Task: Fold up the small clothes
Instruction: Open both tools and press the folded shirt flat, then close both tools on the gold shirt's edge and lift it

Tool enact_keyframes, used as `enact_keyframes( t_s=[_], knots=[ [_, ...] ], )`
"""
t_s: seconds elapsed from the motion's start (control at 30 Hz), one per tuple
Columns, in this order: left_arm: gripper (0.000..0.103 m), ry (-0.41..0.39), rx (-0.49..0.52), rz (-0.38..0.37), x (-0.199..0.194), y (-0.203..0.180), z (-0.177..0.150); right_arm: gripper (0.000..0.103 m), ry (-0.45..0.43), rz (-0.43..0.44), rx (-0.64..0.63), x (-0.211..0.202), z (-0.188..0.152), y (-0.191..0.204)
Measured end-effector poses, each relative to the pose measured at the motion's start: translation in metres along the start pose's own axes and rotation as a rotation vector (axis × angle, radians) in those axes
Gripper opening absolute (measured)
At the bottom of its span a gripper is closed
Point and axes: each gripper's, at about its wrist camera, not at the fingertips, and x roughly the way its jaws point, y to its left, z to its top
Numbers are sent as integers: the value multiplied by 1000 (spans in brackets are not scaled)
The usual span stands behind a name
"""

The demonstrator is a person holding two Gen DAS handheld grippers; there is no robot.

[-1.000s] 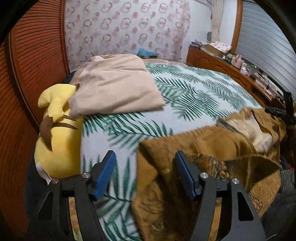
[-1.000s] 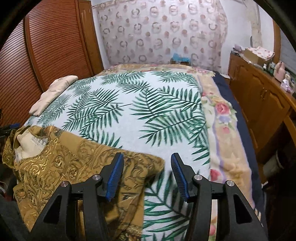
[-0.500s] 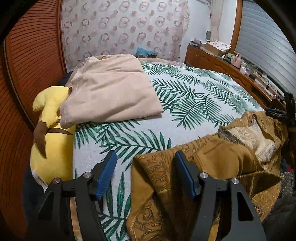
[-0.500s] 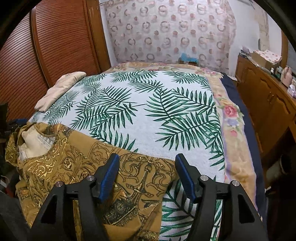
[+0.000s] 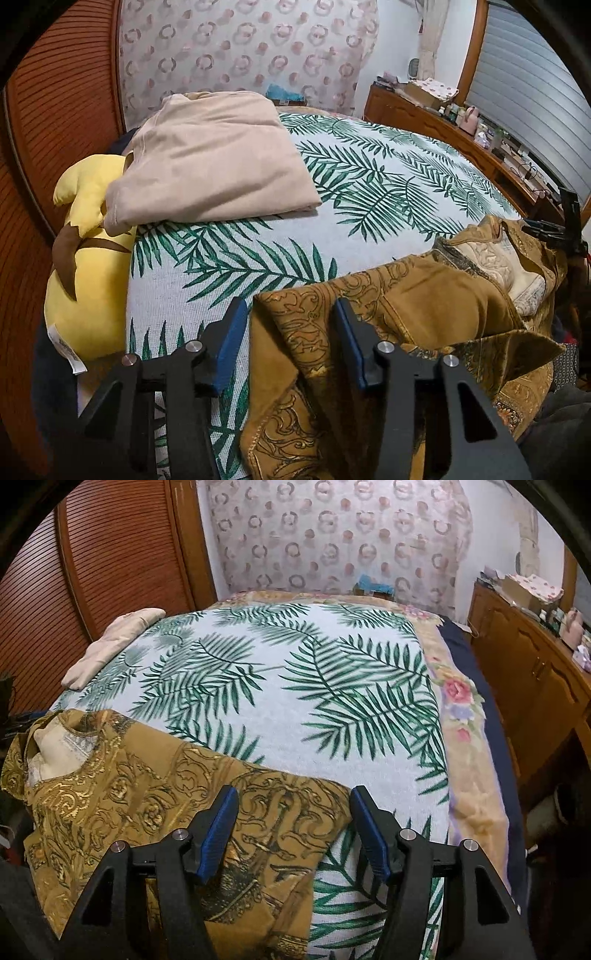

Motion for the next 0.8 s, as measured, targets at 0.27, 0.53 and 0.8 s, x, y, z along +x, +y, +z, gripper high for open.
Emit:
enact_keyframes(
  t_s=[0.27, 0.53, 0.8],
  knots=[
    [22, -4, -22, -38, -1, -3, -2, 65, -16, 4, -21, 4, 1, 3],
    [10, -105, -45, -107, -31, -11, -3, 13, -22, 44, -67, -5, -10, 22],
    [10, -287, -22, -128, -108, -38, 7, 8, -232, 92, 17, -85, -14, 16]
  ],
)
